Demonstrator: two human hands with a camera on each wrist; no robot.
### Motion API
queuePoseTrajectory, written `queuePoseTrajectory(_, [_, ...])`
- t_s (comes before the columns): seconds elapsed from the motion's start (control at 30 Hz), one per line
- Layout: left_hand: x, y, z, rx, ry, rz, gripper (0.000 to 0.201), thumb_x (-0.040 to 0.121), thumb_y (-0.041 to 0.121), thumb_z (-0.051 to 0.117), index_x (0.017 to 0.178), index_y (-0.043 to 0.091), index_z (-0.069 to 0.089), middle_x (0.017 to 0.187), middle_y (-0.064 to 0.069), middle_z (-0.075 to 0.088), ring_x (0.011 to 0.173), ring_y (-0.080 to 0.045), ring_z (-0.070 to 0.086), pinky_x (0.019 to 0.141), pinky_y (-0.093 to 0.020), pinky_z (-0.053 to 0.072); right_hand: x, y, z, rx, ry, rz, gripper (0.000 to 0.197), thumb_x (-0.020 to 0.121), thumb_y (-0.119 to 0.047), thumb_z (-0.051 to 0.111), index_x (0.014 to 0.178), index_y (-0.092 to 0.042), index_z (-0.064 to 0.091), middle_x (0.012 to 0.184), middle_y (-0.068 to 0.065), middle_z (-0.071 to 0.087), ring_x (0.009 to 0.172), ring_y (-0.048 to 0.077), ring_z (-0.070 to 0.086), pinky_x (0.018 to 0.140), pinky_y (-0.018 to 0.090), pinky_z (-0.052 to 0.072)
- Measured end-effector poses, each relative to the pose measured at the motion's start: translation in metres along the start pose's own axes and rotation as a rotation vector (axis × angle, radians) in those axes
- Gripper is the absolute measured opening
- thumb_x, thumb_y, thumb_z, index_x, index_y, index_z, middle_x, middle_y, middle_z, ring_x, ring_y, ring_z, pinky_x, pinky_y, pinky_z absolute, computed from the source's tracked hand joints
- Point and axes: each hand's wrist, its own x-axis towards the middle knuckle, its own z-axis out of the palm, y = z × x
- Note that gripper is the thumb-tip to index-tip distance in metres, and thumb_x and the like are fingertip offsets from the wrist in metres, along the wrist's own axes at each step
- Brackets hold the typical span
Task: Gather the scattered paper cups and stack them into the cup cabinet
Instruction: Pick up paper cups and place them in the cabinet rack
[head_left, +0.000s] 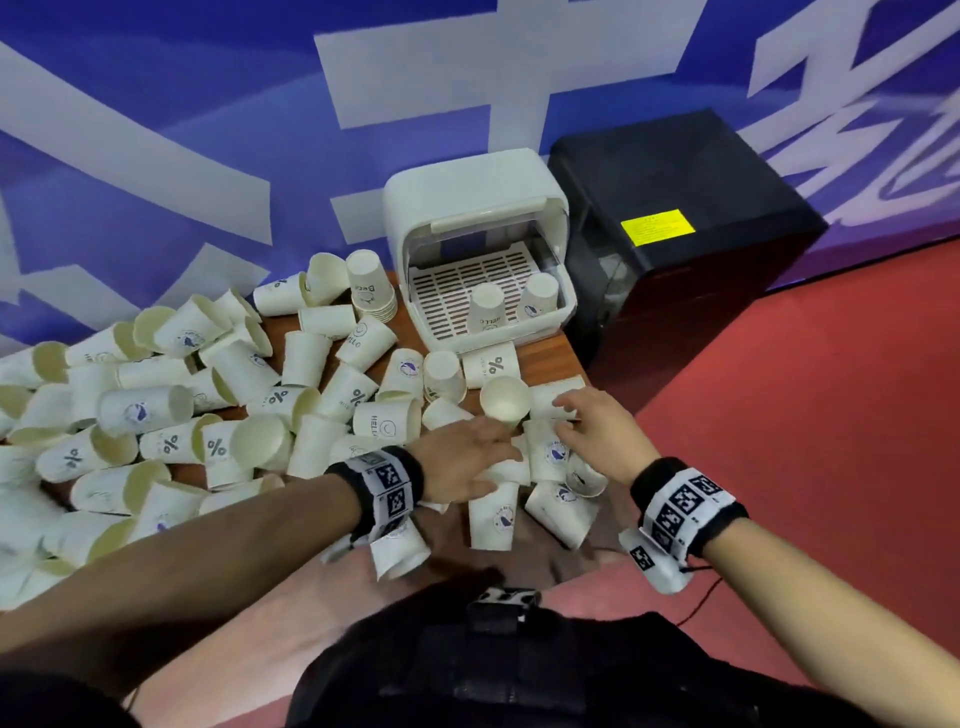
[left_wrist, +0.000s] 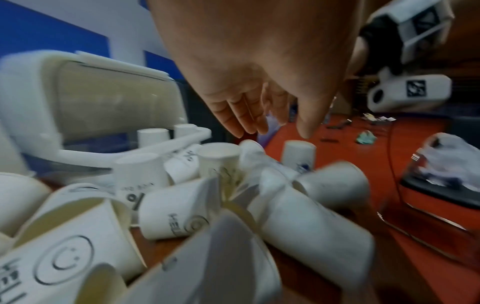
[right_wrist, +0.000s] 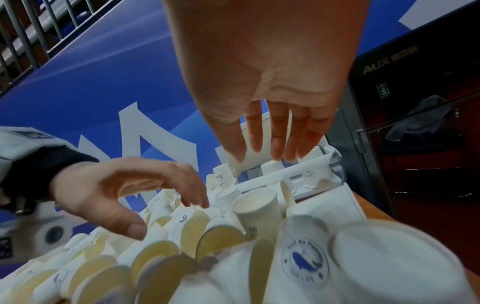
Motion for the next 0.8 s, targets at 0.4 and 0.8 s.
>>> queuePoseTrajectory(0.4, [0.002,-0.005,0.054,0.508,-0.25,0.36,0.067,0.047,0.027,0.088,0.107,0.021,0.058,0.128,-0.007,0.051,0.123,-0.029,0.045,0.102,-0.04,0.041,-0.055,0.014,0.061,-0.135,-0.258,0.153,0.041,0.09,-0.022,0.055,0.129,-0.012,0.051,0.126,0.009,0.052,0.114,0.029,0.051,0.088,0.034,0.043])
queuePoseTrajectory(0.8, [-0.001,-0.003,0.067,0.649,-0.21,0.446,0.032,0.077,0.01,0.049,0.099,0.016,0.071,0.109,-0.009,0.068,0.12,-0.032,0.054,0.107,-0.053,0.034,-0.047,0.022,0.088,-0.063,-0.386,0.271,0.07,0.08,-0.024,0.068,0.14,-0.014,0.033,0.132,0.018,0.049,0.117,0.036,0.052,0.093,0.043,0.047])
